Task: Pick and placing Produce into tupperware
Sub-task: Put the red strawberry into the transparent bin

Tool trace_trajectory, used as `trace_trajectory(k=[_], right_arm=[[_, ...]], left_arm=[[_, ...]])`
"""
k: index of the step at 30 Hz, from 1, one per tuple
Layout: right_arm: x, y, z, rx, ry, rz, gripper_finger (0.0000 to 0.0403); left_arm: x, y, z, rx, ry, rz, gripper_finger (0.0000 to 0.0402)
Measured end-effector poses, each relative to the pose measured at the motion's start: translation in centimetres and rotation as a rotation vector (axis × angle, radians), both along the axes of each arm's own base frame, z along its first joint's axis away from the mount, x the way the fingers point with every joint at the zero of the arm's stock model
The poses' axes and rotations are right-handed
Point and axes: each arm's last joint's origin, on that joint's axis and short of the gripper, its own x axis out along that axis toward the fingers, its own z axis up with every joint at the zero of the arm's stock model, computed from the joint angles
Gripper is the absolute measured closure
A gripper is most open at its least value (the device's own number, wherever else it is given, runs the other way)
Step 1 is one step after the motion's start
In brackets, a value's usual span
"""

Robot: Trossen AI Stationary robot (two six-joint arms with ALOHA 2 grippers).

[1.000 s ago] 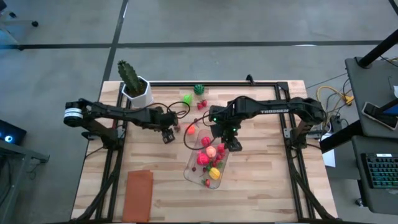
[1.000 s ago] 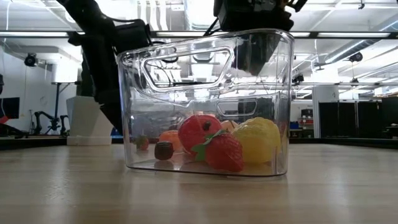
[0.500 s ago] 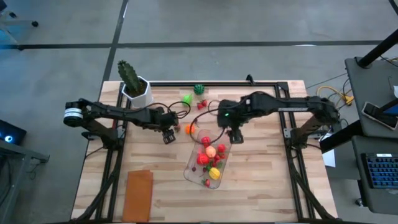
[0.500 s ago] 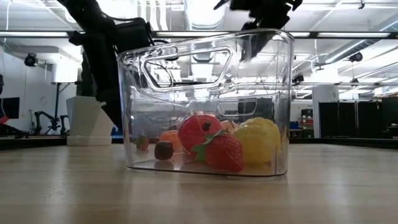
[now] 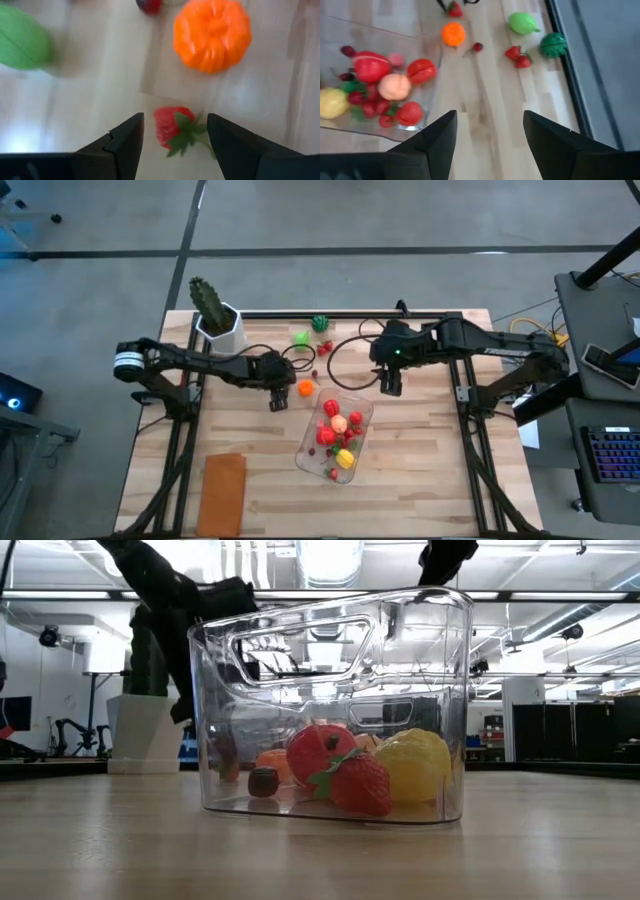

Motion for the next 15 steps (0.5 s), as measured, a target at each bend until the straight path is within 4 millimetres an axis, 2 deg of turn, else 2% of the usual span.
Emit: trace_trajectory(k=[6, 11, 15], right_arm=[[-0.1, -0.2, -0.5, -0.008, 0.017, -0.018, 0.0181], [0.2, -0.3, -1.2, -0.008, 0.038, -0.024, 0.0182], [0.3, -0.5, -1.8, -0.007, 0.052, -0.03, 0.0182]], left_arm=[[0.3, 0.0, -1.7, -0.085, 0.059, -0.028, 0.0198], [0.5, 0.0, -1.5, -0.082, 0.048, -0.028, 0.0203], [0.5, 0.0, -1.4, -0.081, 0.045, -0.028, 0.0231]])
